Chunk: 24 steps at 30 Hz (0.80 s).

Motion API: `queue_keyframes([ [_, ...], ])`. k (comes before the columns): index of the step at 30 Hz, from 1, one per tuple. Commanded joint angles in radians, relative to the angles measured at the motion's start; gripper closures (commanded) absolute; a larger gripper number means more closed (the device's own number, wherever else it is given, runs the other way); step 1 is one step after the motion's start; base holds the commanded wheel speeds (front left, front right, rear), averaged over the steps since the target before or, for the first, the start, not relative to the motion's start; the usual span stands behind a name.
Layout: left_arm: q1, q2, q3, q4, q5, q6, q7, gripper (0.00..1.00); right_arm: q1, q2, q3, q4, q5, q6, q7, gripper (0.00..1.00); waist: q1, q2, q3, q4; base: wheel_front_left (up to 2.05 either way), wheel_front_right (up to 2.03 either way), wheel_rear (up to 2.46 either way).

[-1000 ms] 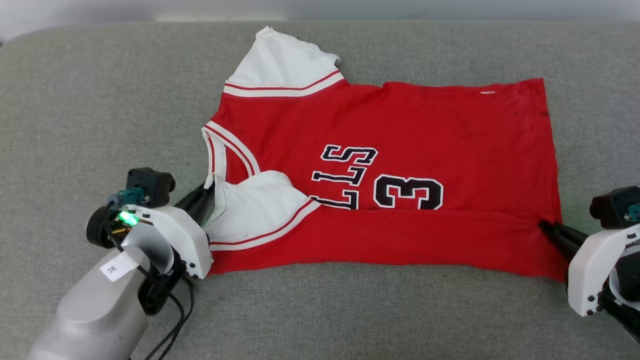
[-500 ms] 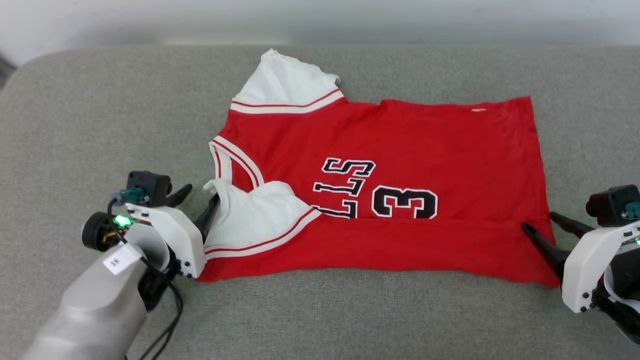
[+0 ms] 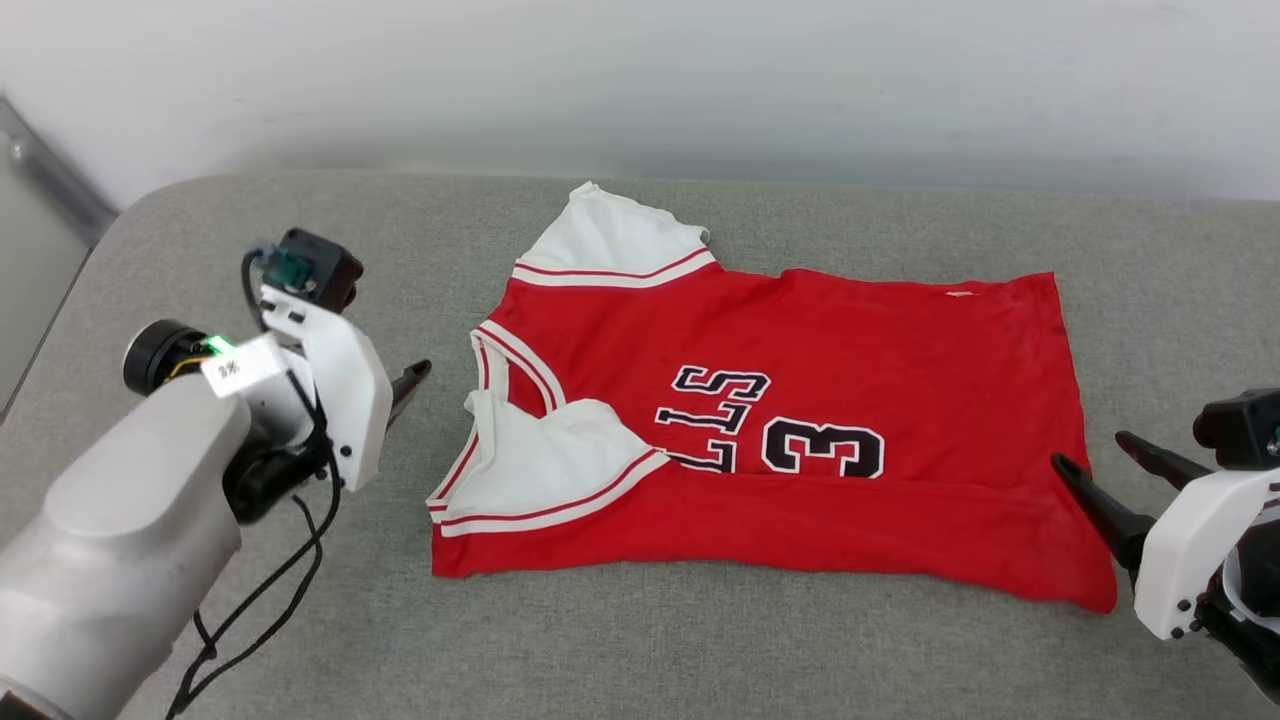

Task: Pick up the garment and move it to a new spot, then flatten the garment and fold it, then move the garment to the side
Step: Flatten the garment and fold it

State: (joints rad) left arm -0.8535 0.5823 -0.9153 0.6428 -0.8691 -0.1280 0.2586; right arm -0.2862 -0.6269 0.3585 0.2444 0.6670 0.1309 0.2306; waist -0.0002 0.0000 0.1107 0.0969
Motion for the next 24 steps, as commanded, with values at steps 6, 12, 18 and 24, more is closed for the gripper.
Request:
queue_keyframes([
  [6,-0.054,0.039,-0.054,-0.126,-0.139,-0.001,0.314,0.0,0.017,0.024,-0.014,-0.018,-0.015,0.0,0.012,0.0,0.0002,0.0,0.012,-0.002,0.0,0.0,0.0],
  [12,-0.043,0.045,-0.102,-0.138,-0.212,-0.001,0.503,0.0,-0.007,0.033,-0.006,-0.035,-0.023,0.0,0.032,0.0,0.0002,0.0,0.037,-0.026,0.0,0.0,0.0],
  [18,-0.004,0.044,-0.144,-0.092,-0.219,-0.001,0.566,0.0,-0.03,0.041,0.004,-0.038,-0.023,0.0,0.045,0.0,0.0002,0.0,0.069,-0.058,0.0,0.0,0.0],
  [24,0.057,0.01,-0.15,-0.021,-0.25,0.001,0.538,0.0,-0.047,0.046,0.015,-0.033,-0.022,0.0,0.047,0.0,0.0002,0.0,0.097,-0.078,0.0,0.0,0.0],
])
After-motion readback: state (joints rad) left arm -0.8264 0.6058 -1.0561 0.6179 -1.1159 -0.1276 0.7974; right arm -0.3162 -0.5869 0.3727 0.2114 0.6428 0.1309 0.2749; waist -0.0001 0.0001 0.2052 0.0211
